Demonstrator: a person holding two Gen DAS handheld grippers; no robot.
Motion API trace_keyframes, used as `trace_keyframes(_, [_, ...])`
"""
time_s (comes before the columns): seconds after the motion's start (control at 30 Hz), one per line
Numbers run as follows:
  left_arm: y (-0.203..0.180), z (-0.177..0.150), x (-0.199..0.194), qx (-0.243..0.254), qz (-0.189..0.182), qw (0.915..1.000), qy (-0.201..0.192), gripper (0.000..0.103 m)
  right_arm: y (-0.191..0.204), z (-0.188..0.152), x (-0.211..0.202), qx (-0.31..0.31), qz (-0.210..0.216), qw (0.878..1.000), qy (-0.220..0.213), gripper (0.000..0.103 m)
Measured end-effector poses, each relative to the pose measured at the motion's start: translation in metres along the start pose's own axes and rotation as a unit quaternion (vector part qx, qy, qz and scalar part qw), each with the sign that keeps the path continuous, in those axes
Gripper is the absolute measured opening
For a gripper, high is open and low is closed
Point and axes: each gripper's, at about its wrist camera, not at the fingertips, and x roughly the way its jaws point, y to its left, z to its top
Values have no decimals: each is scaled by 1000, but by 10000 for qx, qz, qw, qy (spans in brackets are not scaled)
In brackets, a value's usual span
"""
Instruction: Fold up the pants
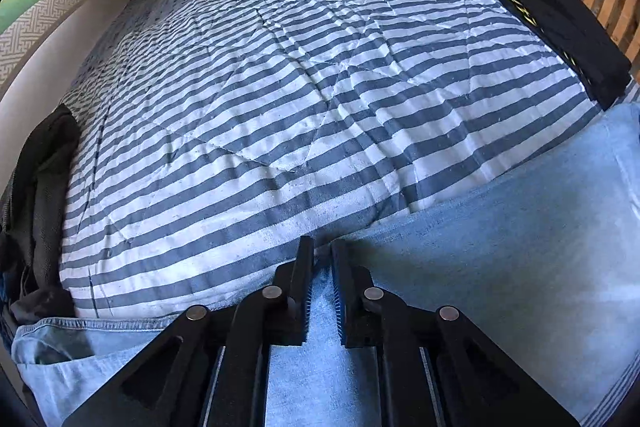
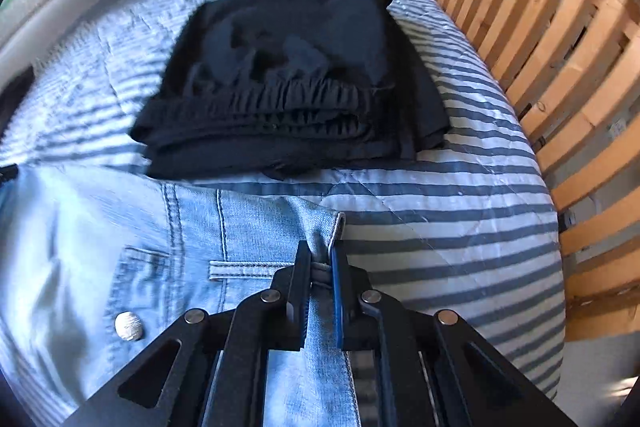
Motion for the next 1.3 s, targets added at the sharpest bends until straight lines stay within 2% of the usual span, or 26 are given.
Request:
trace_keyframes(0.03, [5,0,-3,-91,11,10000,3,33,3,1,4,-36,-47,10000,67,9])
trace_keyframes(0.07, [11,-1,-8,-179,58,9998,13,41,5,1,5,-108,-164,9998,79,10])
trace_keyframes(0.1, [19,-4,-16,-265,85,9996,-6,44,5,1,3,-150,-246,9996,57,16])
trace_keyframes(0.13, [25,-8,-24,-301,101,9995,-60,44,3,1,0,-193,-303,9994,21,24])
trace_keyframes(0.2, [43,-19,-55,-396,171,9986,-293,44,-13,-1,-11,0,-380,9993,-56,31])
trace_keyframes(0.3, [76,-50,-106,-707,266,9955,-575,44,-35,-11,-35,398,-227,9989,-142,31])
trace_keyframes(0.4, [124,-100,-154,-1226,448,9886,-749,44,-29,-27,-75,332,-46,9987,-396,31])
trace_keyframes(0.47, [160,-133,-179,-1535,717,9823,-805,44,-14,-34,-100,256,185,9980,-554,31])
trace_keyframes(0.57, [227,-193,-214,-2333,1101,9620,-891,44,21,-35,-130,74,651,9948,-783,31])
trace_keyframes(0.67, [281,-234,-230,-2848,1390,9442,-902,44,76,-41,-154,-276,1021,9902,-907,31])
trace_keyframes(0.8, [341,-272,-232,-3413,1376,9247,-971,43,156,-57,-161,-869,1287,9841,-864,31])
trace_keyframes(0.87, [362,-276,-224,-3587,1227,9199,-1003,43,184,-64,-159,-1100,1335,9819,-773,31])
trace_keyframes(0.93, [381,-276,-207,-3719,821,9199,-937,43,208,-70,-151,-1279,1395,9801,-606,31])
trace_keyframes(1.0, [387,-266,-188,-3655,756,9238,-854,44,224,-73,-142,-1345,1380,9802,-465,31])
trace_keyframes(1.07, [394,-260,-170,-3622,644,9268,-762,51,232,-74,-133,-1343,1392,9806,-303,31])
trace_keyframes(1.1, [400,-258,-160,-3737,518,9231,-739,62,235,-74,-127,-1309,1391,9814,-210,31])
trace_keyframes(1.13, [408,-260,-152,-3908,400,9167,-734,68,238,-73,-124,-1284,1392,9818,-148,31])
trace_keyframes(1.2, [418,-263,-135,-4224,149,9026,-819,68,240,-71,-114,-1231,1379,9828,-33,31])
trace_keyframes(1.27, [423,-266,-126,-4366,55,8951,-897,61,242,-68,-105,-1235,1339,9832,79,31])
trace_keyframes(1.3, [423,-265,-121,-4318,2,8973,-917,32,243,-66,-101,-1260,1302,9834,112,31])
